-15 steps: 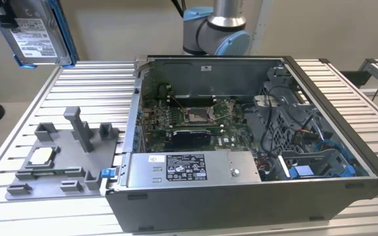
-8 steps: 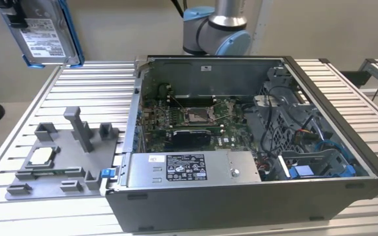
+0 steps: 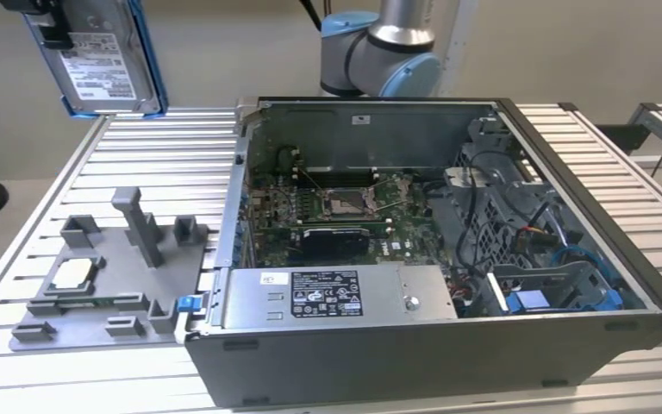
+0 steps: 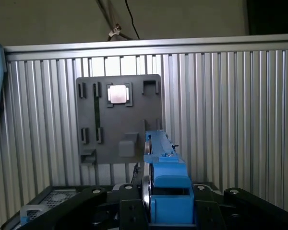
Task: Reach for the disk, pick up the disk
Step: 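Pick up the disk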
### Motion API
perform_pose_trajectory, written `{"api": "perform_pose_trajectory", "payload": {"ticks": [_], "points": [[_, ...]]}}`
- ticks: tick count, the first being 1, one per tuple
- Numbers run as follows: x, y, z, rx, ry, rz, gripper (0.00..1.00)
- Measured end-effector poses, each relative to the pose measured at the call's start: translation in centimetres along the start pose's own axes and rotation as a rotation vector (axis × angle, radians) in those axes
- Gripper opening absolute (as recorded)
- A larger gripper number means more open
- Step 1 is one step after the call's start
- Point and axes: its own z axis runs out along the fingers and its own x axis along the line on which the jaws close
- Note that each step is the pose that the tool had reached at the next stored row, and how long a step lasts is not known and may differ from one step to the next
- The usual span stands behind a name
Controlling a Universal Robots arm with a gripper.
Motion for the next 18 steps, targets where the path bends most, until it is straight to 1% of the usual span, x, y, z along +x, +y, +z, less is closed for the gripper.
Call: {"api": "perform_pose_trajectory", "payload": {"ticks": [7, 18], "points": [[-0.14, -2.44, -0.01, -0.0009, 0.0, 0.0, 0.0], [-0.41, -6.86, -0.03, -0.0035, 0.0001, 0.0, 0.0]]}}
